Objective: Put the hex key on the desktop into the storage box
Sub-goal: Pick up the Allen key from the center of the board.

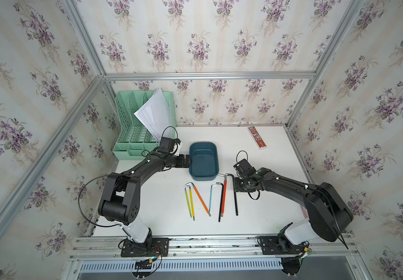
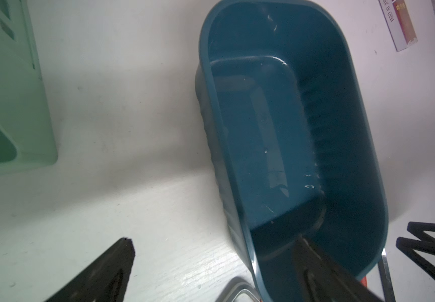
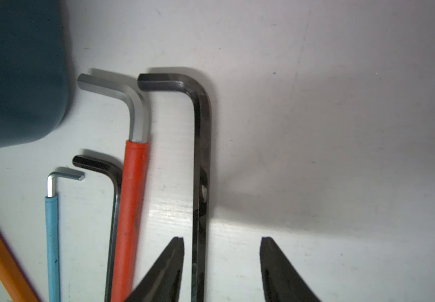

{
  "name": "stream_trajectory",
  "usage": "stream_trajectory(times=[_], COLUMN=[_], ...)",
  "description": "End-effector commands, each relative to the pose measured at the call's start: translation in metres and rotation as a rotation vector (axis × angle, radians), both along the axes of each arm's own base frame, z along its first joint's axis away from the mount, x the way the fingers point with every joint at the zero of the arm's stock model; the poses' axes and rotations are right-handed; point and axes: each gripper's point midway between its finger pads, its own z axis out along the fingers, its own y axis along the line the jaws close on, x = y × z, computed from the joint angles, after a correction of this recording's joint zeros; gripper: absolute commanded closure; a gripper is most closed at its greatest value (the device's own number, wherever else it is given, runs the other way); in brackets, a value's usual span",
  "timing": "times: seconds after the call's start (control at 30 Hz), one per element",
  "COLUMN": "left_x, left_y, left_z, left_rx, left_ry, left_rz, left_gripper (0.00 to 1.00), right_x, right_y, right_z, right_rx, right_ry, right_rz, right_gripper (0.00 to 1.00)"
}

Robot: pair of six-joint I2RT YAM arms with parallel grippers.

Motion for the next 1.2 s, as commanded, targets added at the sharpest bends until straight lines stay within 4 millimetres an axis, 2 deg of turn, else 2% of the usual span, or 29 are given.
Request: stream_trajectory(times=[0.0, 0.23, 0.3, 0.43, 0.67, 0.8, 1.0, 1.17], left_x=[0.003, -0.001, -0.001, -0.003, -0.004, -0.006, -0.008, -0.01], left_y=[0.0, -0.002, 0.003, 0.005, 0.006, 0.008, 0.01, 0.014], left_z=[0.006, 0.006, 0.005, 0.008, 0.018, 0.025, 0.031, 0.031], left_rx=[0.007, -0.001, 0.024, 0.032, 0.032, 0.043, 0.049, 0.066], left_ry=[-0.035, -0.039, -0.039, -0.046, -0.058, -0.07, -0.079, -0.072], left_rz=[-0.013, -0.009, 0.01, 0.024, 0.033, 0.043, 0.05, 0.061], left_gripper=[0.01, 0.01, 0.01, 0.01, 0.01, 0.01, 0.01, 0.01], right_x=[0.005, 0.006, 0.006, 0.004, -0.013, -0.024, -0.03, -0.029], right_y=[-0.003, -0.005, -0.005, 0.004, 0.008, 0.005, 0.003, 0.001], right_z=[-0.004, -0.008, -0.01, -0.012, -0.032, -0.047, -0.058, -0.056], right_rx=[-0.036, -0.096, -0.11, -0.107, -0.119, -0.144, -0.156, -0.157], right_ry=[-0.001, 0.0, 0.008, 0.018, 0.068, 0.092, 0.106, 0.09], right_rz=[-0.05, -0.053, -0.049, -0.027, -0.005, -0.009, -0.006, -0.004], right_gripper=[0.46, 0.46, 0.47, 0.47, 0.49, 0.52, 0.68, 0.97])
